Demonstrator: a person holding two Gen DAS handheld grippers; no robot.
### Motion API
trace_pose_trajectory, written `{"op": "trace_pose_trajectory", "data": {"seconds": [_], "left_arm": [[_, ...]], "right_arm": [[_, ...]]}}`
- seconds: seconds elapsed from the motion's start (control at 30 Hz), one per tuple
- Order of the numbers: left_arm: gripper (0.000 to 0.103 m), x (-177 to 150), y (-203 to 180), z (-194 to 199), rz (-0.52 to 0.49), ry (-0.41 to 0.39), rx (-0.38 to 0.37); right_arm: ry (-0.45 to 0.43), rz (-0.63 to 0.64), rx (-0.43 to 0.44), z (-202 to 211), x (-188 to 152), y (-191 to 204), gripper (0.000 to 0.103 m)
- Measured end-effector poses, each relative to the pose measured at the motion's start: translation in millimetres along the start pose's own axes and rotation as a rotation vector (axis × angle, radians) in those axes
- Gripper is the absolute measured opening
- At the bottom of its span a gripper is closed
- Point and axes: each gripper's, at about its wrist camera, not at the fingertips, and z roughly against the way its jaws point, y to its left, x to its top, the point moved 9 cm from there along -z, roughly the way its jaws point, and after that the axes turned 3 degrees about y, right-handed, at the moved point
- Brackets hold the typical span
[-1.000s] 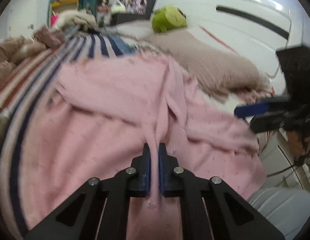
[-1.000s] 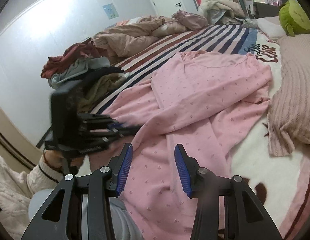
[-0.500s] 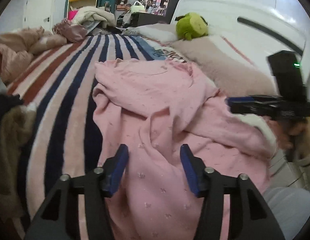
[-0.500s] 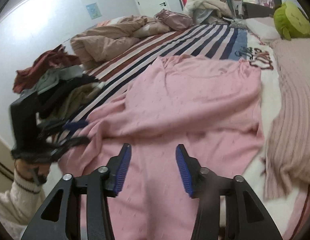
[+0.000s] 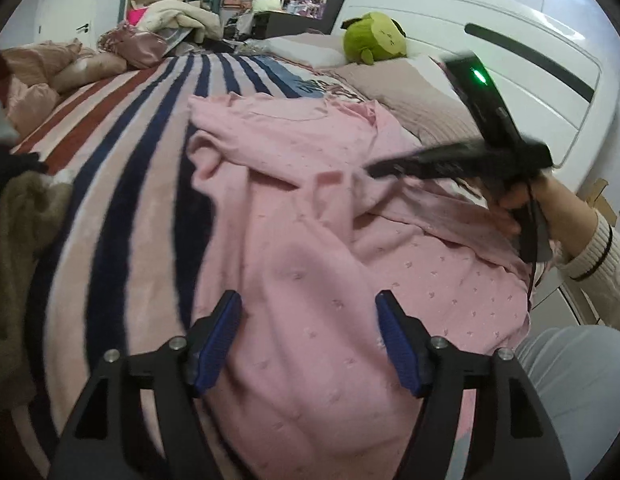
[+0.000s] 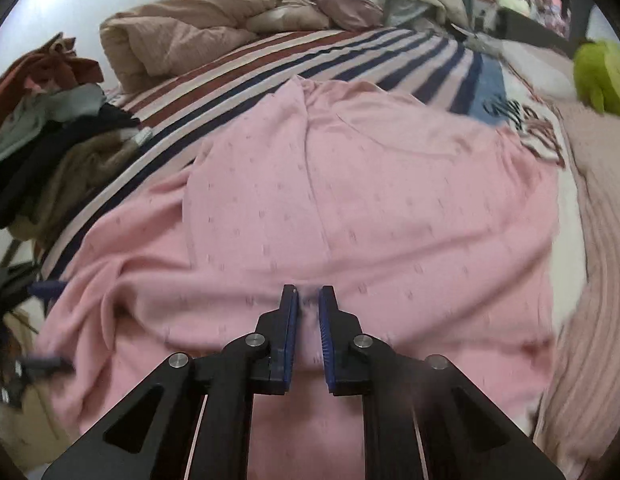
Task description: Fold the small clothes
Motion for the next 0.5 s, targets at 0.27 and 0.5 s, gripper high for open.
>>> {"op": "trace_pose_trajectory", "data": {"seconds": [0.27,0.5], "left_arm": [[0.065,2.1,-6.9,1.6,0.028,-0.032,-0.034],[0.065,-7.1,-11.9,-3.1,0.032,-0.005,-0.022]], "right_arm": [[0.046,-0.087,-0.014,21.7,-52.5,-24.5,0.002],[-0.071,-0.135,0.007,57.1,-33.9,-25.3,0.033]]}}
